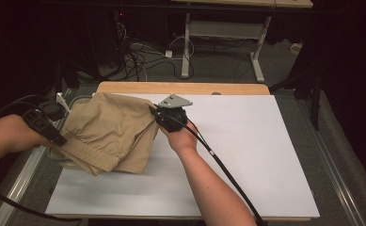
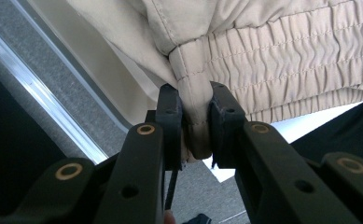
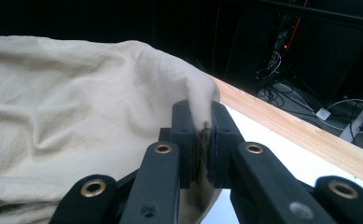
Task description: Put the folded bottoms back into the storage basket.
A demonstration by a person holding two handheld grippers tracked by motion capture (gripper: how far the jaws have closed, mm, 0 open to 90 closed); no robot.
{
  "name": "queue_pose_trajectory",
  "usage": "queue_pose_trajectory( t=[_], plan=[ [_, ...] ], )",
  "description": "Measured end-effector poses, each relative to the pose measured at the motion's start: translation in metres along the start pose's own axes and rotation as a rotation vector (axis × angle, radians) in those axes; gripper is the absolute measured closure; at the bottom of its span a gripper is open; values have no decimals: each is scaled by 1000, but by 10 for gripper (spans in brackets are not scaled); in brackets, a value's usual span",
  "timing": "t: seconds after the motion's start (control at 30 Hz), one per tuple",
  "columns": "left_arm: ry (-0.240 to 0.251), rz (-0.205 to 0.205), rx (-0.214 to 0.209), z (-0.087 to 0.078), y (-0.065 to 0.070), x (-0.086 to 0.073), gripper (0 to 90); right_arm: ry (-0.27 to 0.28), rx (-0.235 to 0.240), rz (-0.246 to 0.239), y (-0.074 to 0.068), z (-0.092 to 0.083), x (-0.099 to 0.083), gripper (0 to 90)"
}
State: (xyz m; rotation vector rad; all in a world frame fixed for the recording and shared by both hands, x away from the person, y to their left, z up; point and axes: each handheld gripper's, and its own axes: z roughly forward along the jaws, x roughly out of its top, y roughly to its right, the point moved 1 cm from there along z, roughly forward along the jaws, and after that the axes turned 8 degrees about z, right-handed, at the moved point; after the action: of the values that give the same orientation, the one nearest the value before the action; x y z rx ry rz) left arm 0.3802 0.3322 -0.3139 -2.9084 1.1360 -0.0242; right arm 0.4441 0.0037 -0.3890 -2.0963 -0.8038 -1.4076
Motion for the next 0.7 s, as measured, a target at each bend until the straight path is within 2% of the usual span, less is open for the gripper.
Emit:
queue_pose_trajectory(
  t=[0.23,0.43,0.7],
  plan=[
    [-1,-1,5,0,-1,0,750,-1,3,6,0,1,1,848],
    [11,-21,16,-6,-4,-7,750,8,14,-1,-4,5,9,848],
    [22,-73,31,-6,-15,-27,750,21,42,-10,-14,26,25,848]
  ],
)
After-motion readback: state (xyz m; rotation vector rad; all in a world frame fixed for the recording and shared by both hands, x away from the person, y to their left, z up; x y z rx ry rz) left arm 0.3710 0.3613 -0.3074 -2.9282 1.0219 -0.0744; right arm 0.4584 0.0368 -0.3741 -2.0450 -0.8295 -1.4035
